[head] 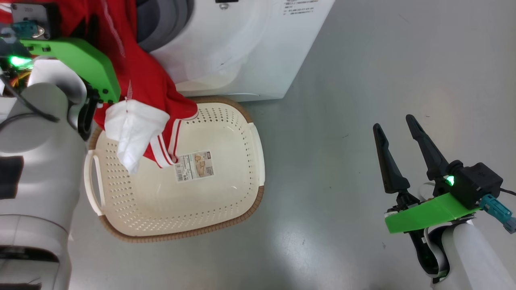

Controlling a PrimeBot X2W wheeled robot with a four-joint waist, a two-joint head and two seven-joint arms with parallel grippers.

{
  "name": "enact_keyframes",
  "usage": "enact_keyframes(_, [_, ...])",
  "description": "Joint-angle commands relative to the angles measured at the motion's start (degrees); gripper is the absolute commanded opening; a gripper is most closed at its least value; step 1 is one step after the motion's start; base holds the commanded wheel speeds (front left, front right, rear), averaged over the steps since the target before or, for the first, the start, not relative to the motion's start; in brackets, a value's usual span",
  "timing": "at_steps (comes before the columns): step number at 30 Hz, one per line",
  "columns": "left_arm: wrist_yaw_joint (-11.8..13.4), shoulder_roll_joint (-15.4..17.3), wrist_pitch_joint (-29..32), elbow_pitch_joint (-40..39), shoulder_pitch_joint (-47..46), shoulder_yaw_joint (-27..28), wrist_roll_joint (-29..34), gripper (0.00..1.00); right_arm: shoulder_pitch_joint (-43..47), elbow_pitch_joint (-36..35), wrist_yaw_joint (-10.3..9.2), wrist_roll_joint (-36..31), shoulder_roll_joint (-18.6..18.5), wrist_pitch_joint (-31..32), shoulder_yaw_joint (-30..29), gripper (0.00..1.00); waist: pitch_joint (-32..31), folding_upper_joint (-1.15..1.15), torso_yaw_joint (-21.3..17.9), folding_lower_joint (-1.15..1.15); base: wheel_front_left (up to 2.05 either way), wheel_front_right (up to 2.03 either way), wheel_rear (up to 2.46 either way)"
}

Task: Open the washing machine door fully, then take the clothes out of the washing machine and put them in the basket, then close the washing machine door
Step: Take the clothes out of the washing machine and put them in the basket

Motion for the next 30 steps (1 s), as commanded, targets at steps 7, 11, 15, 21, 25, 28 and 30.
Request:
enact_keyframes(7, [-0.32,2.44,-5.62,-2.39,1.7,-0.8,-3.18,0.0,0.56,-1.22,0.36,0.4,-0.2,-0.37,0.75,1.0,-1.04,0.0,0.84,0.0,0.0,0.0,0.0])
enact_keyframes(11, [-0.32,2.39,-6.81,-3.98,3.18,-0.91,-4.49,0.0,0.99,-1.2,0.36,0.36,-0.32,-0.37,0.48,1.0,-1.65,0.0,1.26,0.0,0.0,0.0,0.0])
enact_keyframes(15, [-0.32,2.82,-7.31,-7.93,5.75,-0.71,-5.7,0.0,1.31,-1.09,0.36,0.31,-0.41,-0.37,0.36,1.0,-2.47,0.0,1.74,0.0,0.0,0.0,0.0])
enact_keyframes(21, [0.18,3.7,-7.36,-19.26,12.25,3.34,-5.0,0.0,2.16,-1.02,0.36,0.31,-0.51,-0.37,0.04,1.0,-3.81,0.0,2.4,0.0,0.0,0.0,0.0])
enact_keyframes(25, [0.61,3.0,-7.37,-26.24,17.24,6.09,-3.31,0.0,2.94,-1.07,0.36,0.27,-0.54,-0.37,-0.26,1.0,-4.78,0.0,2.81,0.0,0.0,0.0,0.0])
enact_keyframes(28, [0.64,2.32,-7.37,-31.39,20.97,8.37,-1.93,0.0,3.51,-1.14,0.36,0.19,-0.54,-0.37,-0.38,1.0,-5.52,0.0,2.96,0.0,0.0,0.0,0.0])
enact_keyframes(30, [0.62,1.69,-7.37,-34.81,23.6,9.7,-0.84,0.0,3.8,-1.15,0.36,0.19,-0.62,-0.37,-0.46,1.0,-6.01,0.0,3.0,0.0,0.0,0.0,0.0])
